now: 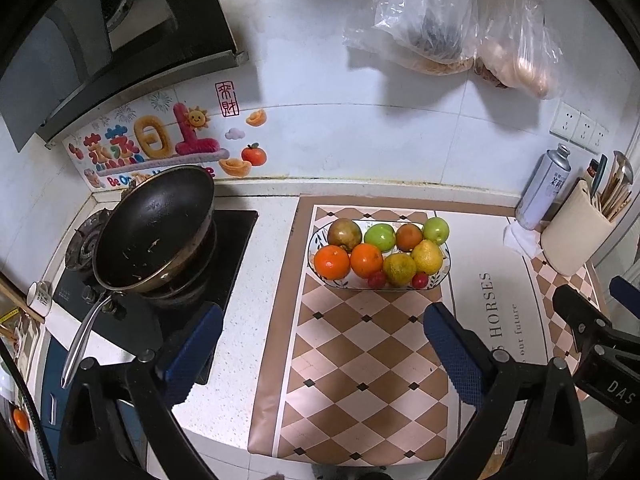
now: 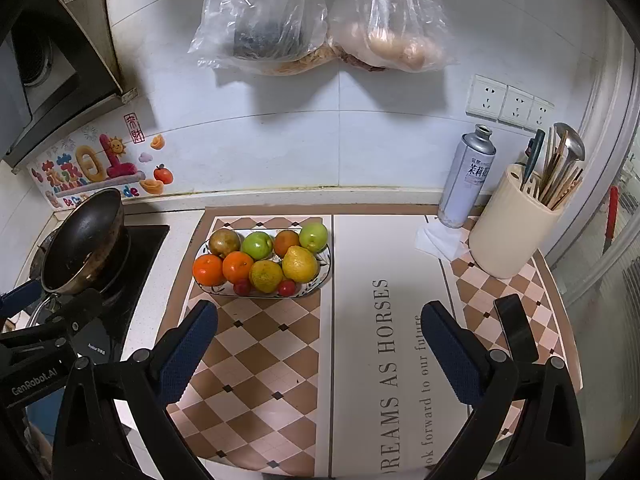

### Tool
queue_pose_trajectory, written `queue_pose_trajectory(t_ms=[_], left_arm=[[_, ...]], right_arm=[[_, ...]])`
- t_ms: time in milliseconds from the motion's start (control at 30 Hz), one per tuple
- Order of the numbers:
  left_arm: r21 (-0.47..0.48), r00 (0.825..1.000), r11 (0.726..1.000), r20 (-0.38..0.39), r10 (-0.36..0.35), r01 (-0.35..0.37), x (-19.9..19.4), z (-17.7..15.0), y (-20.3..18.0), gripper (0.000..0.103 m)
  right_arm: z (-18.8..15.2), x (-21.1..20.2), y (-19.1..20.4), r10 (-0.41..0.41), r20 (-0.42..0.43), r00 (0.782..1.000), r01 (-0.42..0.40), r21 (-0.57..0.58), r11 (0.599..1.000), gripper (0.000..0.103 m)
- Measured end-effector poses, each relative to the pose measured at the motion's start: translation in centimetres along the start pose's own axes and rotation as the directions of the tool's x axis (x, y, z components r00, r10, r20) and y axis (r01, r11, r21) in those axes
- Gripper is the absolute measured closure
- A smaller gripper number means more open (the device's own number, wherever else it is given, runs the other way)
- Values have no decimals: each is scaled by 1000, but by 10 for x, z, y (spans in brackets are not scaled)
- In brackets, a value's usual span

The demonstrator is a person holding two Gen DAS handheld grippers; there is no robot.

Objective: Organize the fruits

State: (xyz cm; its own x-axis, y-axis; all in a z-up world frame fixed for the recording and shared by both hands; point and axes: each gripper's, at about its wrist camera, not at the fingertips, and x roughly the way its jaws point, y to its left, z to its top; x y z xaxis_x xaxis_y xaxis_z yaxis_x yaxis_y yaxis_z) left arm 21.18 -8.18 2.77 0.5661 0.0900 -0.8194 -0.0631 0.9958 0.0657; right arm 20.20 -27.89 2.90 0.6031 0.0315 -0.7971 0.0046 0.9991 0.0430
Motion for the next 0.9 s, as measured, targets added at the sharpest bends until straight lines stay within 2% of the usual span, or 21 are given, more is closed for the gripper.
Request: queue_pose_trajectory(t_ms=[900], left_arm=[[-13,1000,1000,26,11,-10,-9,-2,2,0]], right_arm=[[-3,-8,-4,2,6,1000,-2,-1,1000,0]])
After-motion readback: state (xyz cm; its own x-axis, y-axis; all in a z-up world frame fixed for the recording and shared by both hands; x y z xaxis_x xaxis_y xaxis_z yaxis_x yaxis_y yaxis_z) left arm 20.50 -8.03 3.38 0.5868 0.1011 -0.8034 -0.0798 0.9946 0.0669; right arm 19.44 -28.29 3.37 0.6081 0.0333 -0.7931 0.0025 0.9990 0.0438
